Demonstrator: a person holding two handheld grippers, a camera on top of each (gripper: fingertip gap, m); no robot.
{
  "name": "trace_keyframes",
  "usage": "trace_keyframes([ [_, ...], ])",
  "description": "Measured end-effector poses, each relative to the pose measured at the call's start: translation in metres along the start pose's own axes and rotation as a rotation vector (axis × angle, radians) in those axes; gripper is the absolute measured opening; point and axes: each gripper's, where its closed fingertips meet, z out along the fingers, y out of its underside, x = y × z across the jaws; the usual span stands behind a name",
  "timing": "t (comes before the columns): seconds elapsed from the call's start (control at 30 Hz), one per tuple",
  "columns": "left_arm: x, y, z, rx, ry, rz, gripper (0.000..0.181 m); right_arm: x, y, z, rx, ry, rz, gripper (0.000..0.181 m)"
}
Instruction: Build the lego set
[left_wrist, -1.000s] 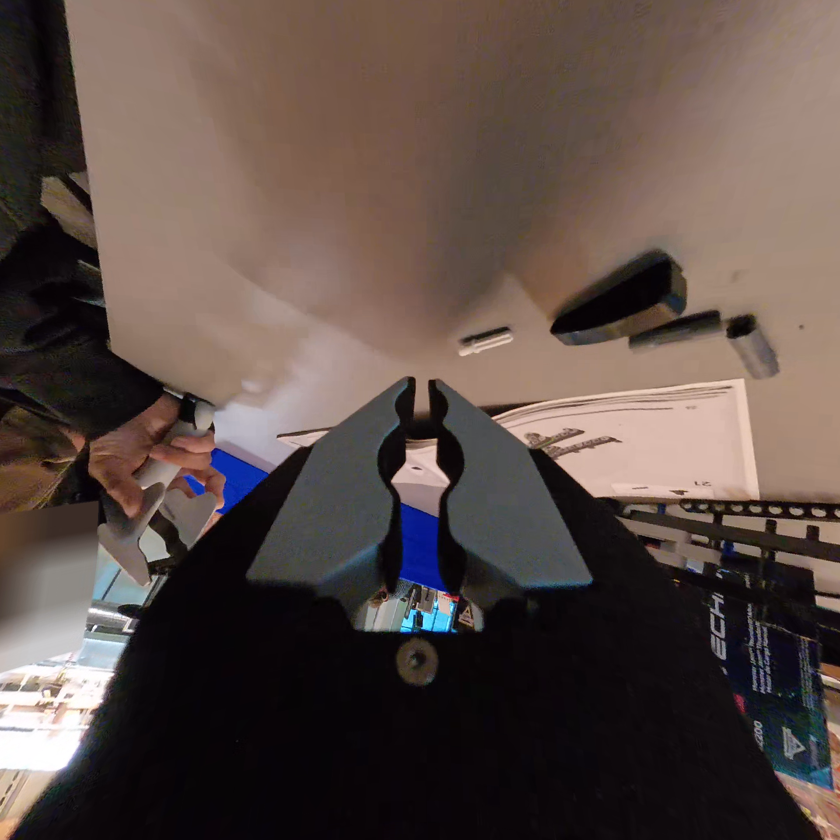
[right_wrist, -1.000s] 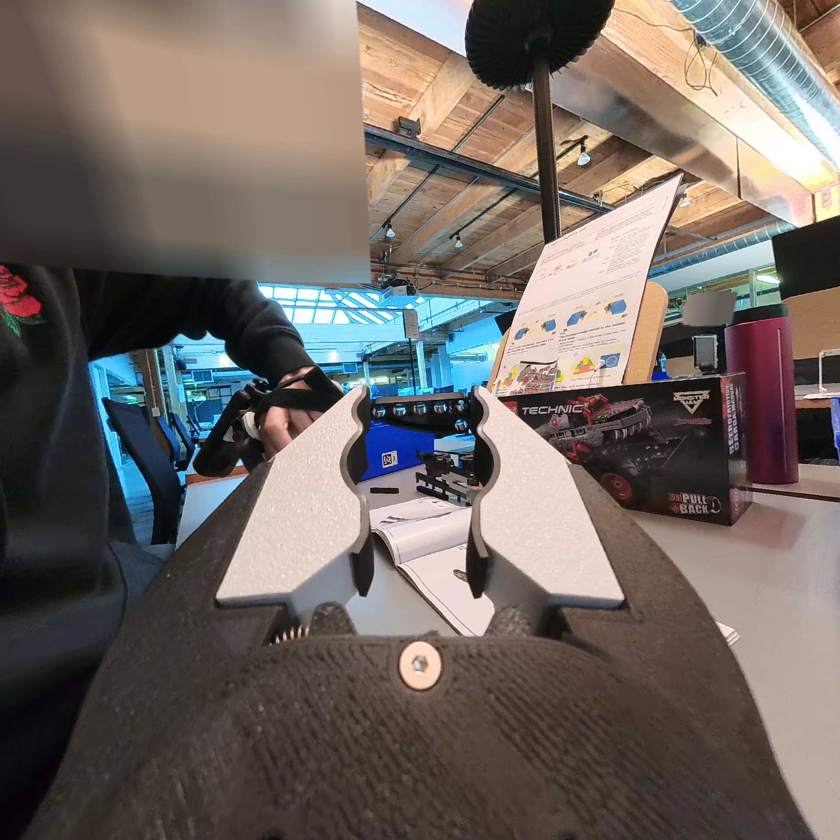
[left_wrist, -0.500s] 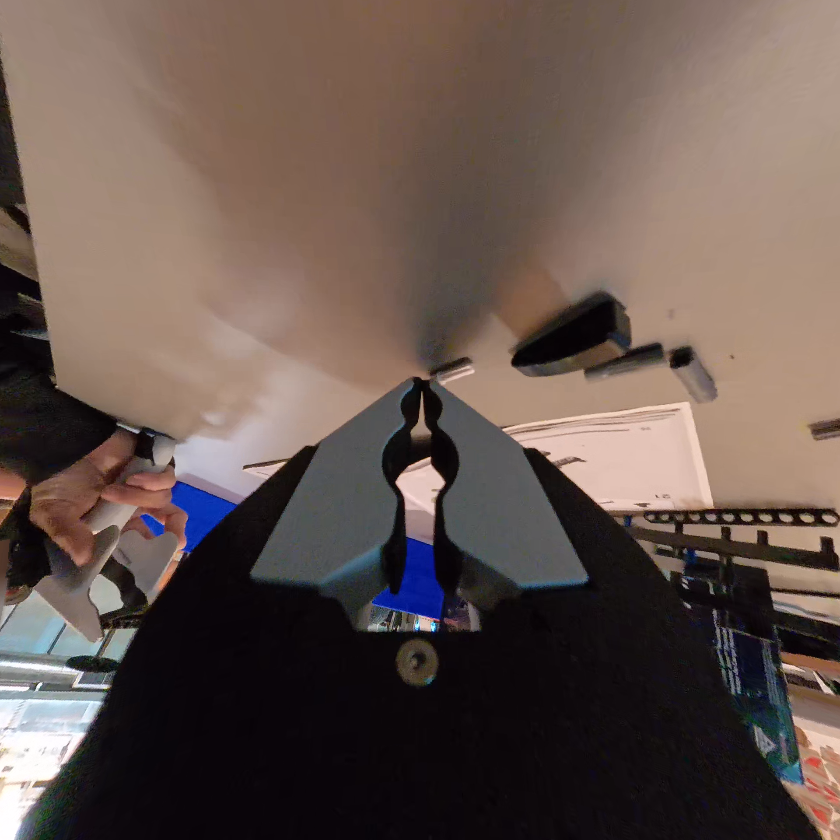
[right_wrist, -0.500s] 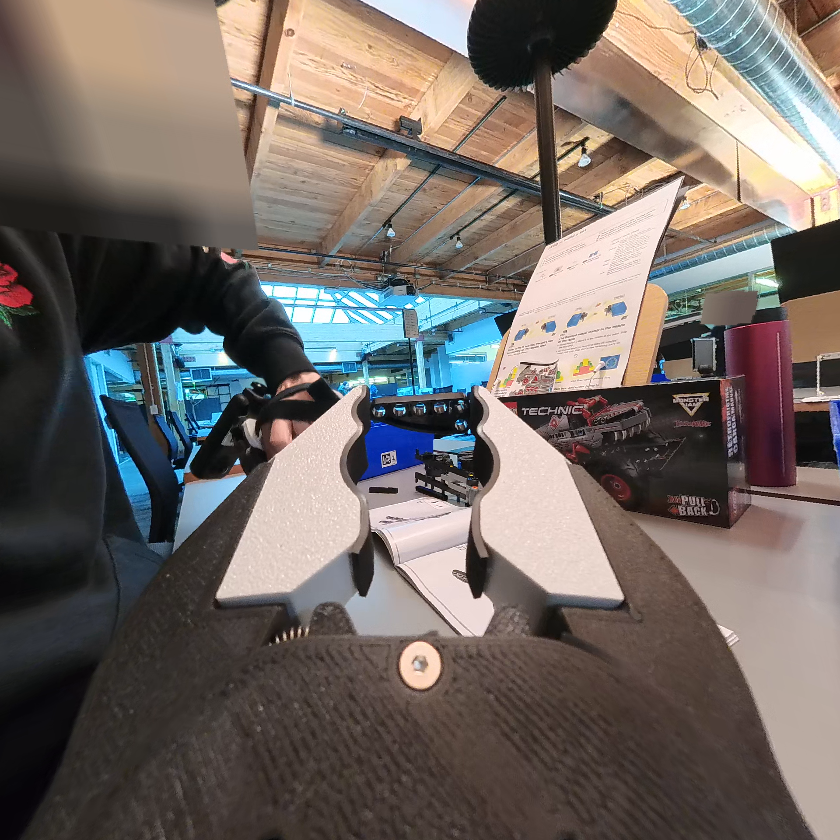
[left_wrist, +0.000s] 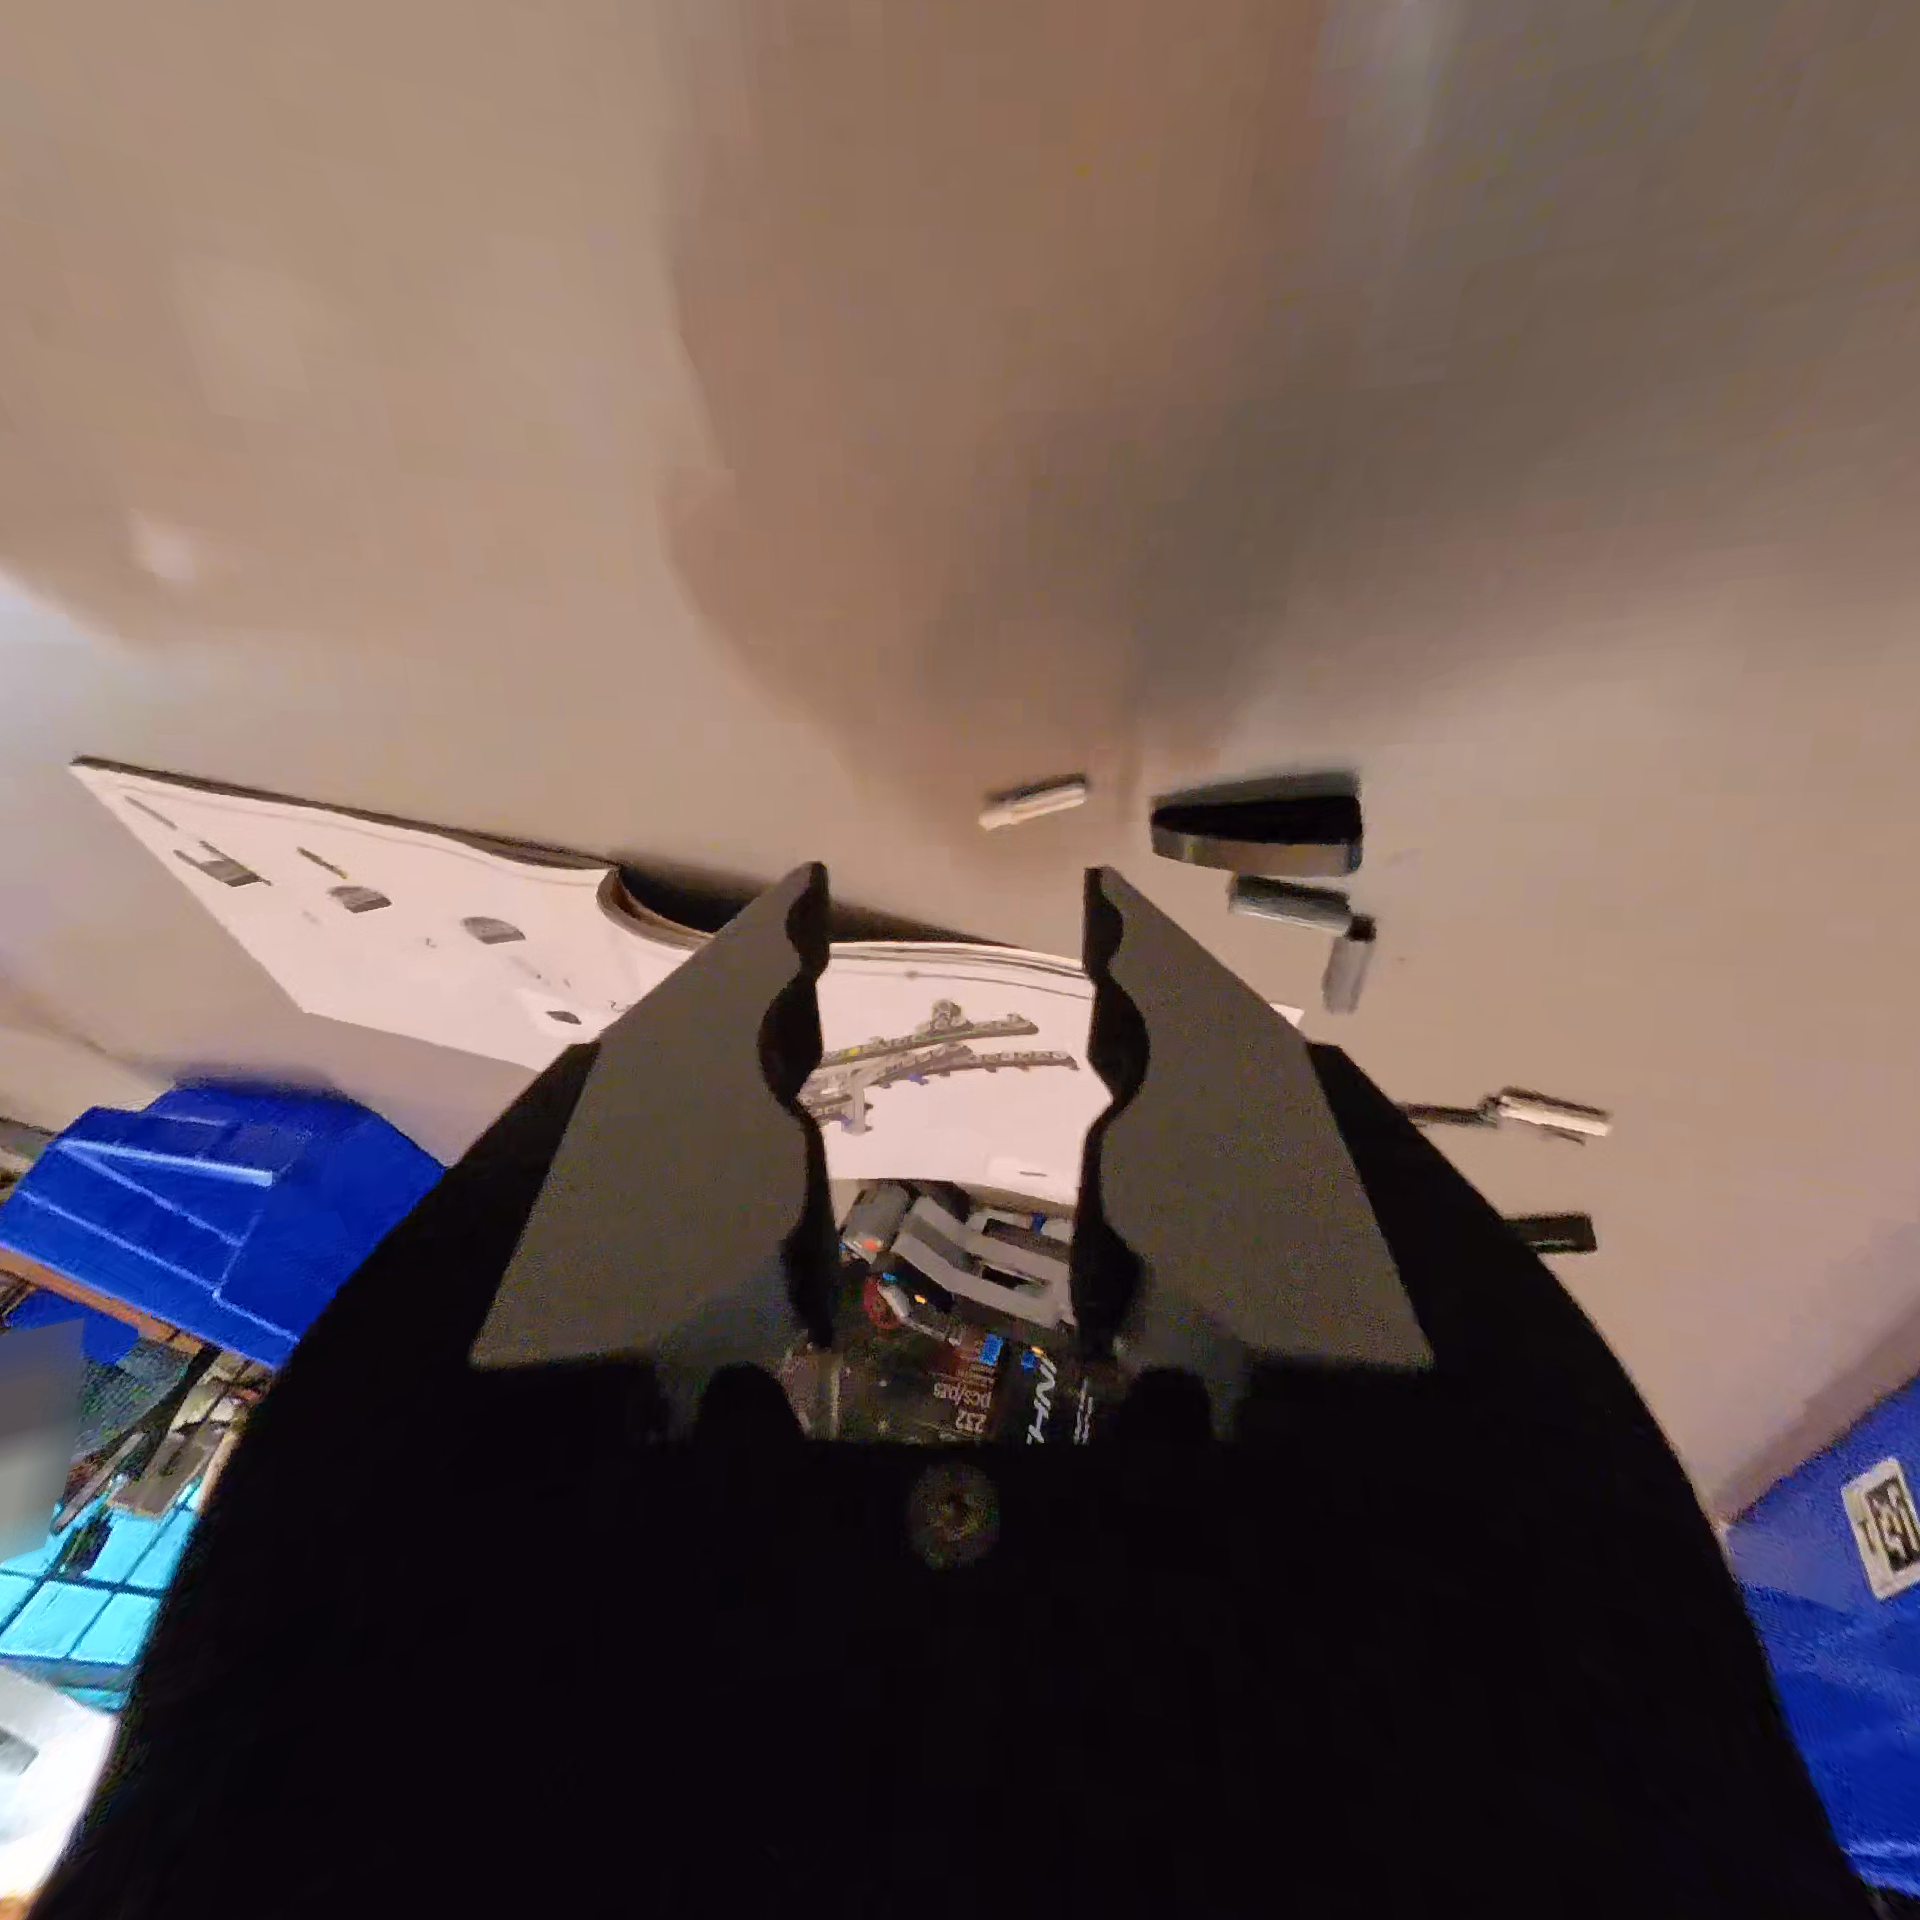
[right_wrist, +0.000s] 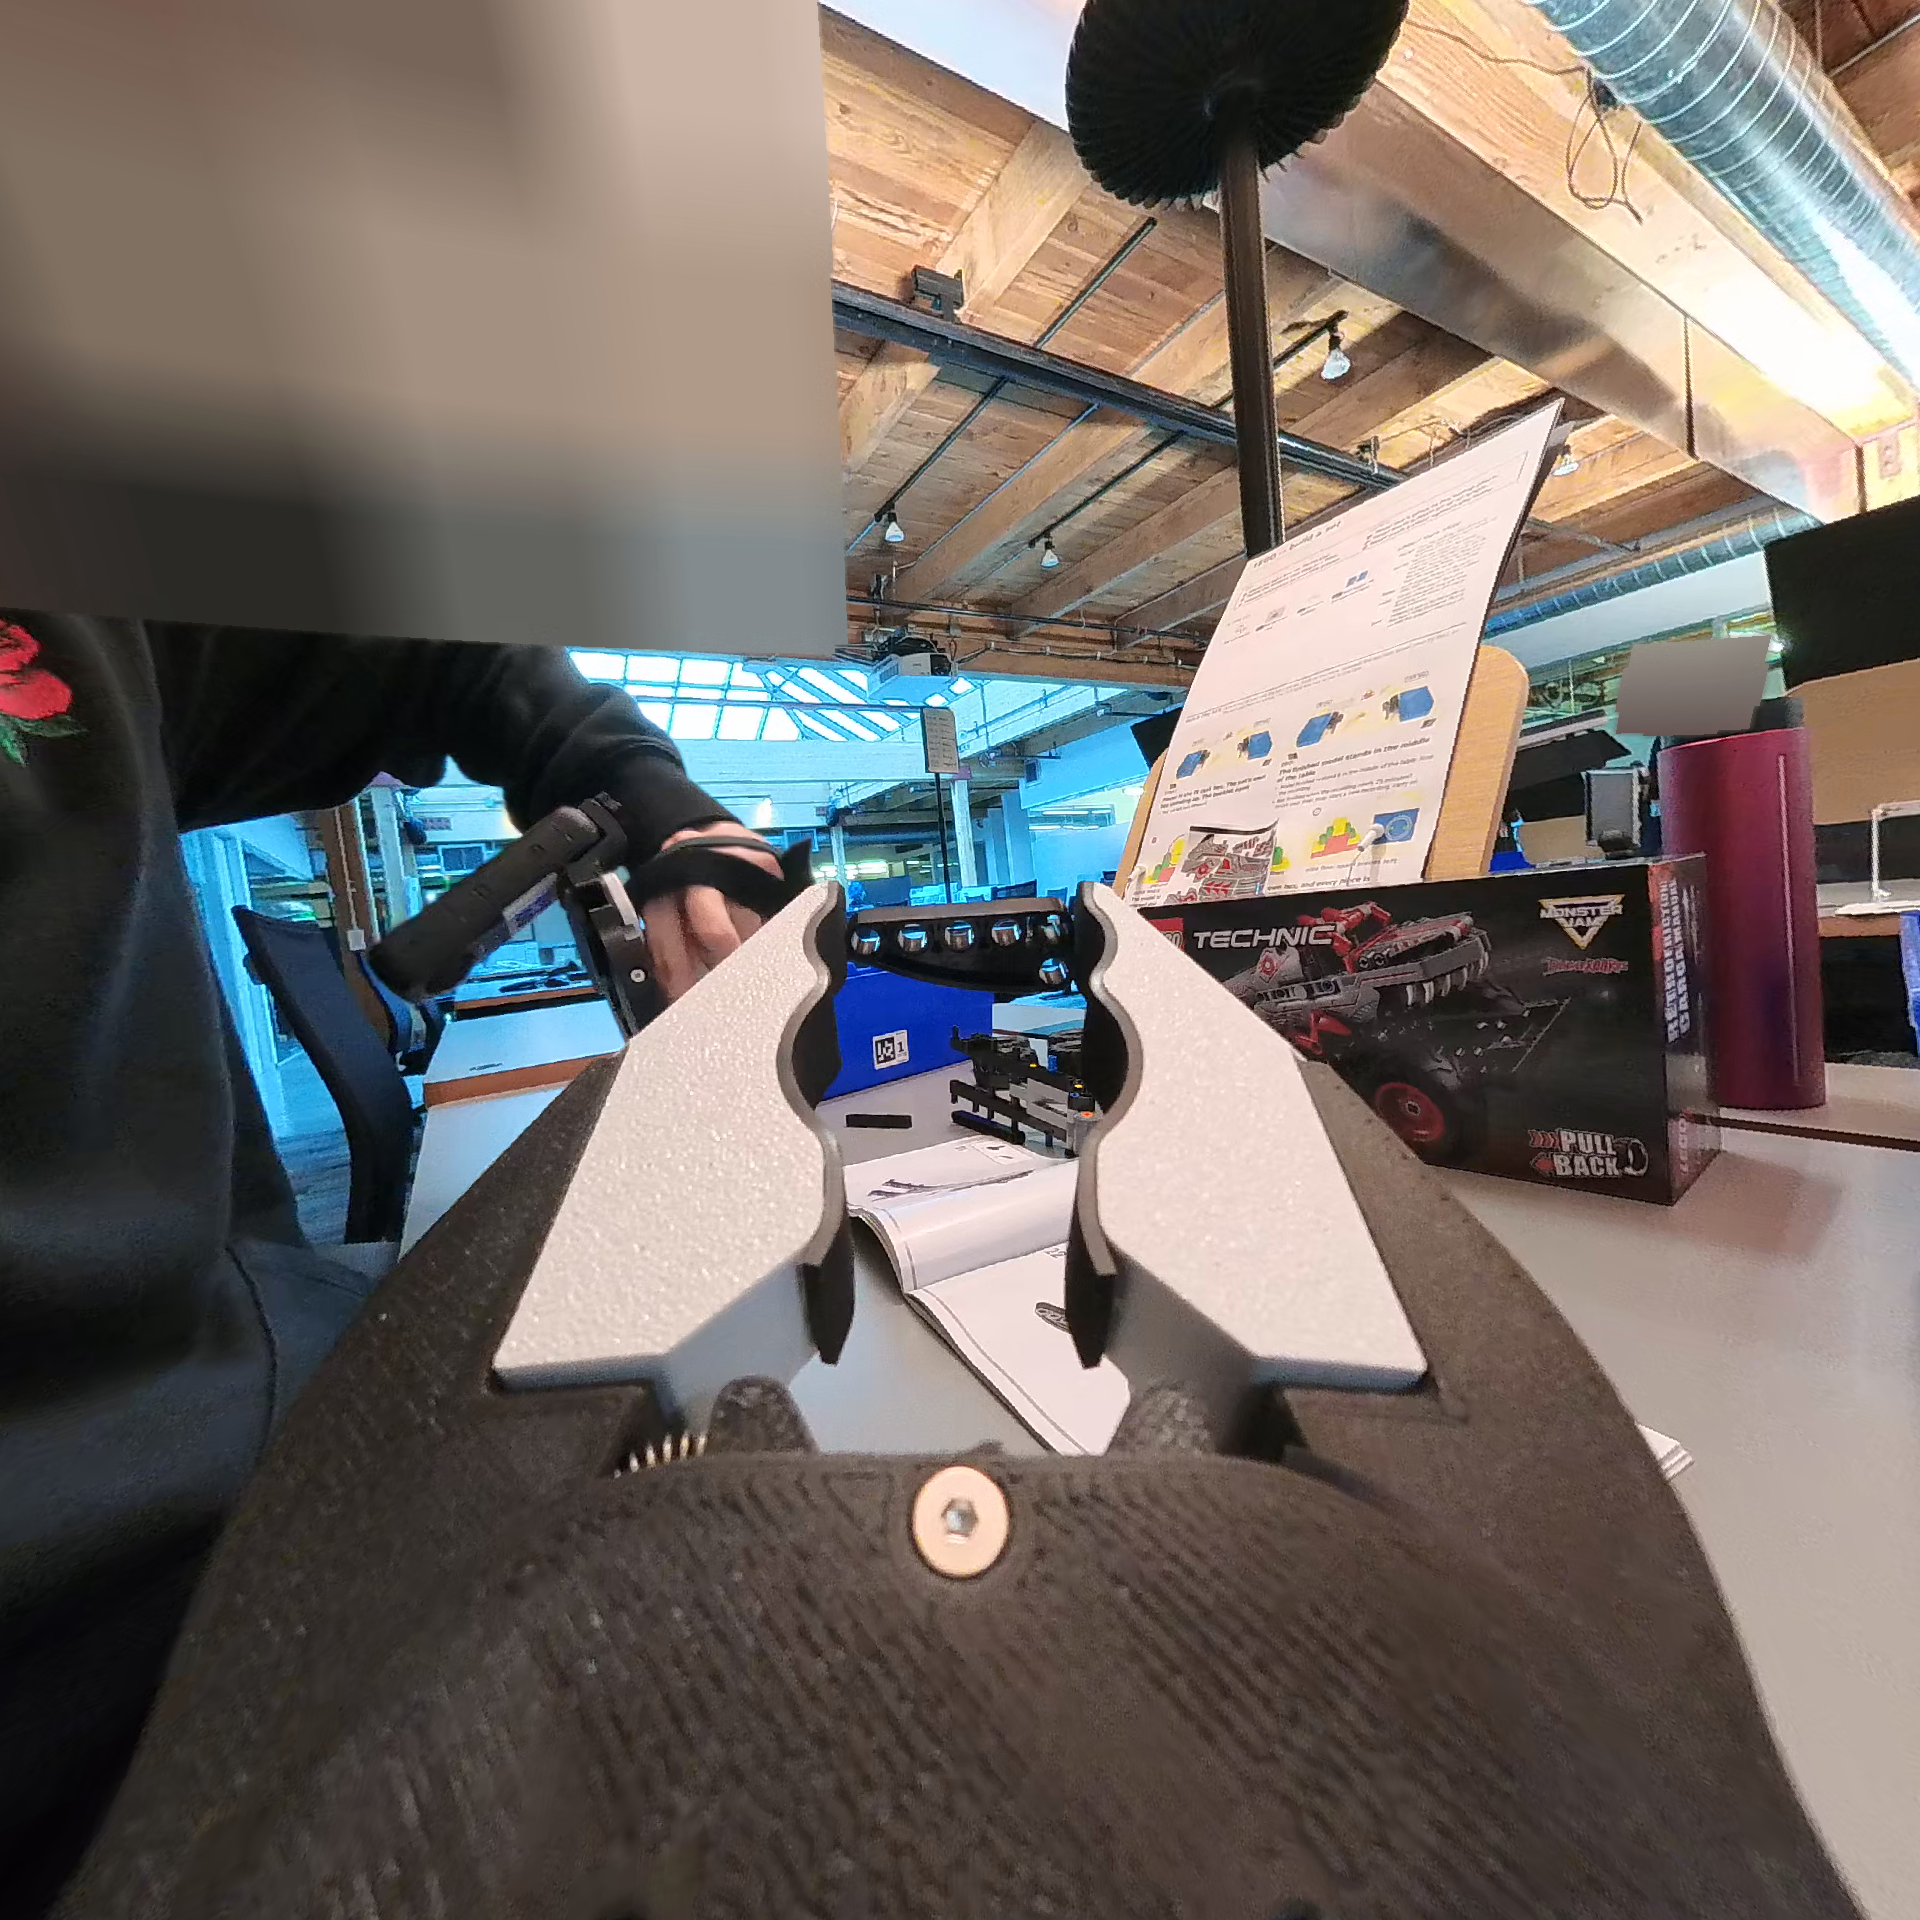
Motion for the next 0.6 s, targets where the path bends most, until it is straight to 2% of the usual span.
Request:
trace_keyframes([
  [0.03,0.005,0.002,0.002,-0.004,0.023,0.023,0.056,0.0,0.0,0.0,-0.002,-0.001,-0.001,0.041],
  [0.1,0.013,0.007,0.009,-0.033,0.033,0.155,0.057,0.0,0.0,0.0,0.001,0.002,-0.007,0.041],
  [0.17,0.015,0.015,0.02,-0.082,-0.008,0.393,0.051,-0.001,0.0,0.0,0.001,0.002,-0.009,0.041],
  [0.23,0.009,0.017,0.029,-0.11,-0.065,0.499,0.033,-0.001,0.0,0.0,0.001,0.002,-0.008,0.041],
  [0.27,0.007,0.017,0.032,-0.108,-0.066,0.516,0.025,-0.001,0.0,0.0,0.001,0.002,-0.009,0.041],
  [0.33,0.009,0.017,0.033,-0.107,-0.016,0.523,0.019,-0.001,0.0,0.0,0.001,0.002,-0.009,0.041],
  [0.43,0.006,0.01,0.031,-0.08,-0.011,0.539,0.018,-0.001,0.0,0.0,0.001,0.0,-0.005,0.041],
  [0.5,-0.002,0.013,0.029,-0.116,-0.04,0.536,0.021,-0.001,0.0,0.0,0.001,-0.001,-0.004,0.041],
  [0.6,0.005,0.012,0.027,-0.1,-0.014,0.552,0.013,-0.001,0.0,0.0,0.0,-0.003,-0.002,0.041],
])
